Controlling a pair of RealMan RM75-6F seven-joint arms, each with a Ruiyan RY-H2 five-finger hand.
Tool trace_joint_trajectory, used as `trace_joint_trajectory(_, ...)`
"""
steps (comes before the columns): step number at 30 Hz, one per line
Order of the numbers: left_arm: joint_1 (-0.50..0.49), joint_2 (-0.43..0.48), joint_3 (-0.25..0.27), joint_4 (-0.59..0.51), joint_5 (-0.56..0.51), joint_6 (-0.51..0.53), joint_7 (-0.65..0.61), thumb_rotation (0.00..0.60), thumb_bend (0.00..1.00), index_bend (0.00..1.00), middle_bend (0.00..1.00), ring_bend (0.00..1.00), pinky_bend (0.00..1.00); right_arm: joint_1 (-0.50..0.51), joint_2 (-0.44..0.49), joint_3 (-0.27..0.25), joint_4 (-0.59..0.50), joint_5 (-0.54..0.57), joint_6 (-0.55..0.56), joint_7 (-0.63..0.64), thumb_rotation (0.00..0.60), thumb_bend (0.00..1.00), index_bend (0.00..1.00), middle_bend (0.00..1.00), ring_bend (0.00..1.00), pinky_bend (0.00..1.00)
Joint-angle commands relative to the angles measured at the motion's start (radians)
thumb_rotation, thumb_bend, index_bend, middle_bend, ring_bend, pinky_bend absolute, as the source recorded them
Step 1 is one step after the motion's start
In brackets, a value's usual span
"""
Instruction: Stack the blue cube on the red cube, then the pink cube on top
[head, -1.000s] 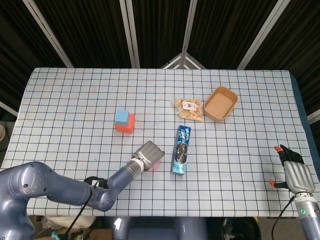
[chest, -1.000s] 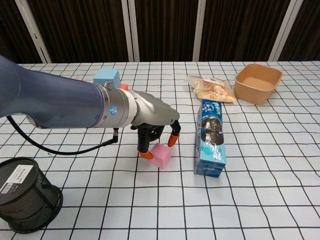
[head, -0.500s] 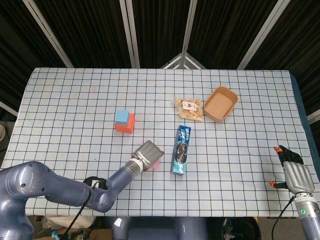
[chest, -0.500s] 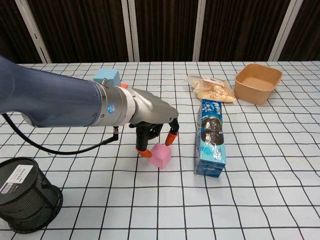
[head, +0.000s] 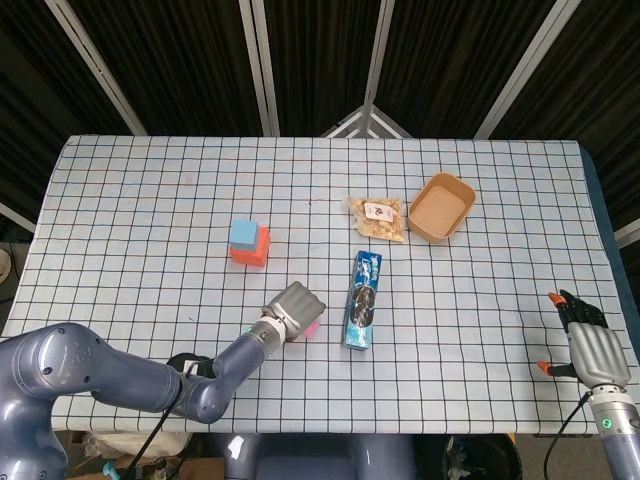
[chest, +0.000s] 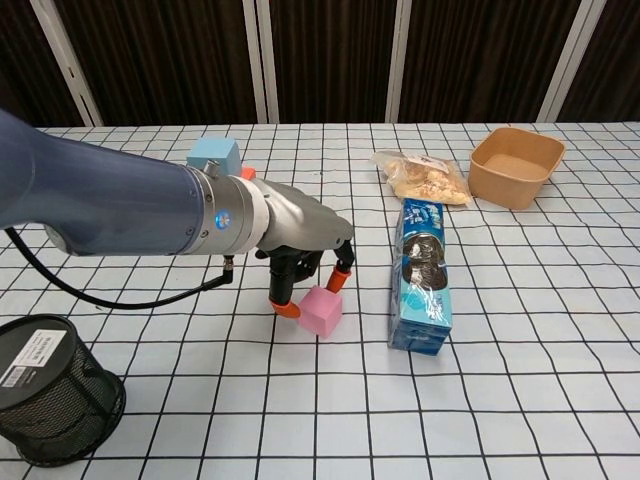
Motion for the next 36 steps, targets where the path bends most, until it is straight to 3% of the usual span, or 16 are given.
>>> trace_joint_trajectory(1,0.0,0.0,-0.001,0.0,0.0,0.0,0.001,0.6,0.35,0.38,0.82,0.65,0.7,0.0,0.0,0.0,0.0,-0.001,0.0,0.001,0.6,0.09,0.03,0.04,0.06,0.09)
trace_joint_trajectory(26,-0.006,0.006,-0.011,-0.01,-0.02,0.006,0.011,0.6,0.38,0.42,0.83,0.65,0.7,0.003,0.002,-0.002,0.002,-0.007,-0.003,0.014,0.6,0.1,0.03,0.04,0.06,0.09)
trace_joint_trajectory(36,-0.028,0.036,-0.023,-0.034,-0.076,0.012,0.028,0.6,0.38,0.42,0.83,0.65,0.7,0.002,0.003,-0.003,0.001,-0.011,0.0,0.017,0.6,0.09,0.03,0.04,0.06,0.09)
